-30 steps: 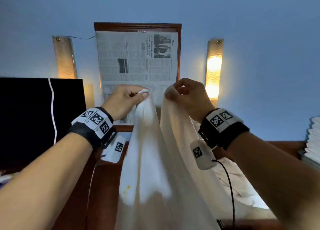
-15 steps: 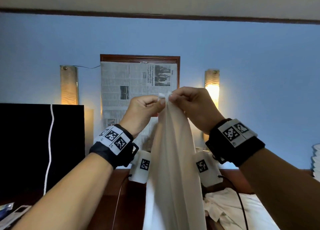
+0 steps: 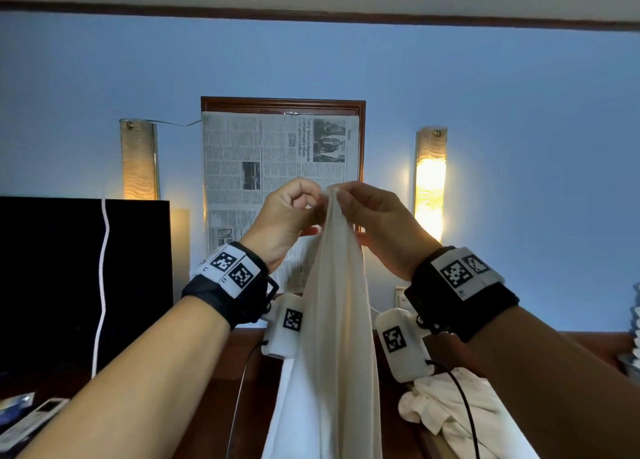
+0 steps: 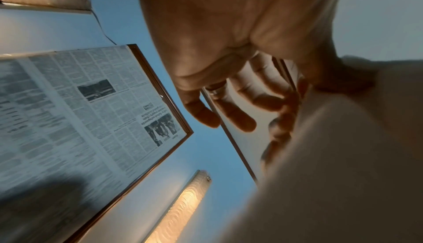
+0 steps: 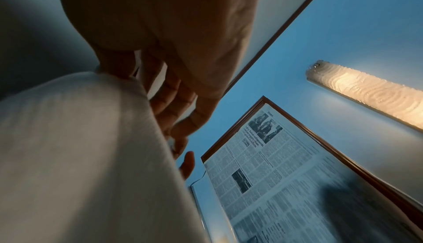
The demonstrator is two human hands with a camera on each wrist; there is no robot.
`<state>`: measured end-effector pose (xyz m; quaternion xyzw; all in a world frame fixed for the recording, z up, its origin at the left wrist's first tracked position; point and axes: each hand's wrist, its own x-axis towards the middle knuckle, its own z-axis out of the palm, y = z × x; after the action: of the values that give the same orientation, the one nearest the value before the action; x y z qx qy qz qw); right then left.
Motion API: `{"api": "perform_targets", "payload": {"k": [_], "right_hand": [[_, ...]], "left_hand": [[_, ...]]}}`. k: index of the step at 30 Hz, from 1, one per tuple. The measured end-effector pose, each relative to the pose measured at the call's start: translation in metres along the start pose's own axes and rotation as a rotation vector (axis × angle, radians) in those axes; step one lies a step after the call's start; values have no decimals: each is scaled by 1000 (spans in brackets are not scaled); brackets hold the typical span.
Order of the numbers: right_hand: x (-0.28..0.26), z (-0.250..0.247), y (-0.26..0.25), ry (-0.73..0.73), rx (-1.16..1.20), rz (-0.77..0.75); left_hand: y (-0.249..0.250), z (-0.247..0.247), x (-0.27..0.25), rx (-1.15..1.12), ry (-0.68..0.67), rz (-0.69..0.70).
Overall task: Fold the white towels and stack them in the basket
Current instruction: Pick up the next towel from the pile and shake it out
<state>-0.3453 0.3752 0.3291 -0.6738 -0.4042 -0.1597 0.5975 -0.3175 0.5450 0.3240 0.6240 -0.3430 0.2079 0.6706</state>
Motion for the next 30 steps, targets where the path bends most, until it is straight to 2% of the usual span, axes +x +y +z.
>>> {"api": "perform_targets", "payload": {"k": [2, 5, 9, 11, 14, 16, 19, 21, 25, 27, 30], "right_hand": [[-3, 3, 9, -27, 2, 62], [-7, 8, 21, 37, 15, 115], [-13, 11, 46, 72, 37, 196], [-20, 11, 58, 74, -108, 201], [-31, 8, 72, 31, -447, 170], [-36, 6, 77, 11, -552, 146], [-41, 0, 83, -57, -620, 155], [-48, -5, 87, -52, -657, 159], [-60, -17, 96, 91, -607, 115], [-67, -22, 104, 164, -528, 100], [-95, -30, 132, 133, -439, 220]], "left_hand": [[-4, -7, 0, 46, 10, -25], [-17, -14, -6, 82, 25, -81], [-41, -14, -31, 95, -63, -228], [-54, -13, -47, 43, -114, -313], [-67, -5, -69, -139, -82, -452], [-75, 1, -77, -196, -78, -504], [-84, 8, -81, 40, -152, -454], [-89, 13, -79, 164, -194, -396], [-100, 32, -69, 172, -65, -372], [-105, 40, -64, 212, -45, -333], [-111, 41, -60, 301, -42, -250]]}}
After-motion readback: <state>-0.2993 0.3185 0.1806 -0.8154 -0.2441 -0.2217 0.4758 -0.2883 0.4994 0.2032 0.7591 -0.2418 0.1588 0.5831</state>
